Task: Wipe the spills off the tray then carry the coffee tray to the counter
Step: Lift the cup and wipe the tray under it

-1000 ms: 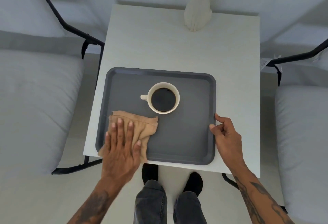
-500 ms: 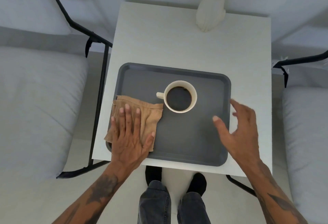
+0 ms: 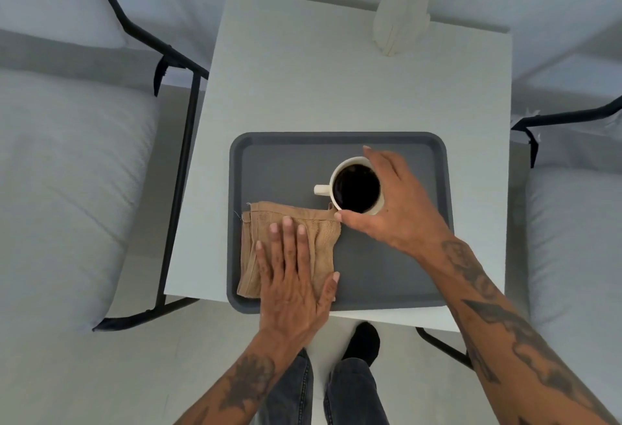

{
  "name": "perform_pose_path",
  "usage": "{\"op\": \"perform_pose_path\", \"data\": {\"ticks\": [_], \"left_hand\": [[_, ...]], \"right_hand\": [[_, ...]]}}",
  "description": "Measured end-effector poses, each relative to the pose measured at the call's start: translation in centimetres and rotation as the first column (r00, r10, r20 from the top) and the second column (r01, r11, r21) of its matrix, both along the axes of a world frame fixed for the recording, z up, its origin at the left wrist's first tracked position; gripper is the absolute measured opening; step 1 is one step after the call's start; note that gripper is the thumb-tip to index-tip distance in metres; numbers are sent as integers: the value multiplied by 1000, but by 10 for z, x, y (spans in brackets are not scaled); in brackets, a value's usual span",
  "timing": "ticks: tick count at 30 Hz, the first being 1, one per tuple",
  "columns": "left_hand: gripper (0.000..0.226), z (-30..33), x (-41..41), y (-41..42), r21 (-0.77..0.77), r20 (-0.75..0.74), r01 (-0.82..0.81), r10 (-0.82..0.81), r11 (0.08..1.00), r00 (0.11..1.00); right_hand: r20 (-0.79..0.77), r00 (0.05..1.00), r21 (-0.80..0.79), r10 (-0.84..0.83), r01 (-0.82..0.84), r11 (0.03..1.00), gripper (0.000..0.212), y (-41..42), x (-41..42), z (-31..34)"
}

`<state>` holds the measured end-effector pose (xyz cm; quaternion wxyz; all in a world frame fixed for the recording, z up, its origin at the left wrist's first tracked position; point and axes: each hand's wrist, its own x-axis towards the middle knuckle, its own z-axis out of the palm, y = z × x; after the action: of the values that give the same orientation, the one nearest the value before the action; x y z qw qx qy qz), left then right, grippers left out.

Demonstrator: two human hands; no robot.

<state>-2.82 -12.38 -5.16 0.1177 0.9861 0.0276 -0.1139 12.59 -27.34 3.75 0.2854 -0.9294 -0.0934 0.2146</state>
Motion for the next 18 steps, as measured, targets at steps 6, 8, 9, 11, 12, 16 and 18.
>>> {"op": "perform_pose_path", "data": {"ticks": [6, 8, 9, 11, 12, 16, 18], "left_hand": [[89, -4, 1, 10, 4, -16, 72, -72, 997, 997], [85, -4, 5, 18, -11, -14, 116, -116, 993, 993], [80, -4, 8, 23, -19, -9, 147, -147, 989, 989], [72, -4, 18, 34, -13, 2, 190, -190, 982, 982], [71, -4, 24, 39, 7, 4, 194, -194, 981, 981], [76, 1, 40, 50, 143, -23, 145, -143, 979, 989], [82, 3, 42, 49, 149, -33, 120, -117, 981, 993]], "right_hand": [[-9, 999, -28, 38, -38, 999, 105, -2, 4, 0], [14, 999, -42, 52, -51, 998, 103, -2, 5, 6], [28, 999, -37, 40, -39, 999, 102, -3, 7, 11], [67, 998, -28, -1, 3, 1000, 100, -10, 10, 24], [88, 996, -39, -16, 19, 999, 98, -14, 13, 32], [173, 984, -108, -45, 64, 992, 100, -35, 21, 60], [200, 978, -128, -53, 80, 989, 100, -42, 21, 71]]}}
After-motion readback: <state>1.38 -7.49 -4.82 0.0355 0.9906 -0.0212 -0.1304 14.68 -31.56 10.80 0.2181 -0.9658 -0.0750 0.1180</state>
